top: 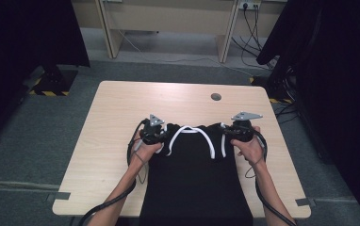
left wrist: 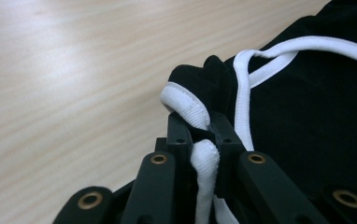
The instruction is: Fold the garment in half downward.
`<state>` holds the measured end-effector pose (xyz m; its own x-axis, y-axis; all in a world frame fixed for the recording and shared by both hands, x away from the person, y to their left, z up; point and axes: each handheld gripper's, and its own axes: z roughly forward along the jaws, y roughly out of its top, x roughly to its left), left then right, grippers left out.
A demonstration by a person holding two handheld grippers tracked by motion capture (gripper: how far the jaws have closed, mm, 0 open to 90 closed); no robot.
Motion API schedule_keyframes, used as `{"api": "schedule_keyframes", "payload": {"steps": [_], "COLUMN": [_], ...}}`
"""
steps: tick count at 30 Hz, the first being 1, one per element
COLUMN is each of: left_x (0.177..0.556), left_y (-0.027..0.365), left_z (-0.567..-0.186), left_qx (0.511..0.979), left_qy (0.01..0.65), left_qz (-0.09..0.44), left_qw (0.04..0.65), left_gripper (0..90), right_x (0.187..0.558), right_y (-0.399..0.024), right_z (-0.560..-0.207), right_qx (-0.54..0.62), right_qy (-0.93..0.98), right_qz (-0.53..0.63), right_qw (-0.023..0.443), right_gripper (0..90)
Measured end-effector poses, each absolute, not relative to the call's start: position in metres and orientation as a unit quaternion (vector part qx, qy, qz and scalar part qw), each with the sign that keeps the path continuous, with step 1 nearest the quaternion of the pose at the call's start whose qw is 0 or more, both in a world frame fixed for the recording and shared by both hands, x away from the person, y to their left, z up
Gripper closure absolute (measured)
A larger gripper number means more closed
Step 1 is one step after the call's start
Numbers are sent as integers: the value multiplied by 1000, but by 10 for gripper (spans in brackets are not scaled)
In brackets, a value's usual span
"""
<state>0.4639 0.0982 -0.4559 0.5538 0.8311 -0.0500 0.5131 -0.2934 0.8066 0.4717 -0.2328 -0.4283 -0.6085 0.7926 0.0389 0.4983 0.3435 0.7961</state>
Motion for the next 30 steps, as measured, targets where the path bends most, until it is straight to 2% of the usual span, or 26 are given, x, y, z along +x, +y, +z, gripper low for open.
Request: {"api": "schedule_keyframes", "payload": {"steps": [8,16,22,30], "left_x": [485,496,476,424], "left_y": [94,98,103,102], "left_z": [-432,-419,-416,-419], "left_qx": [770,753,744,742], "left_qy": [427,430,419,383], "left_qz": [227,233,239,250], "left_qw": [416,440,463,490], "left_gripper": [805,803,801,797], "right_x": [489,499,488,449], "right_y": [-233,-232,-234,-241], "right_z": [-415,-397,-394,-402], "right_qx": [403,397,383,361], "right_qy": [788,780,774,769], "right_qz": [426,438,457,481], "right_qw": [188,206,211,215], "right_gripper": [808,808,808,808]}}
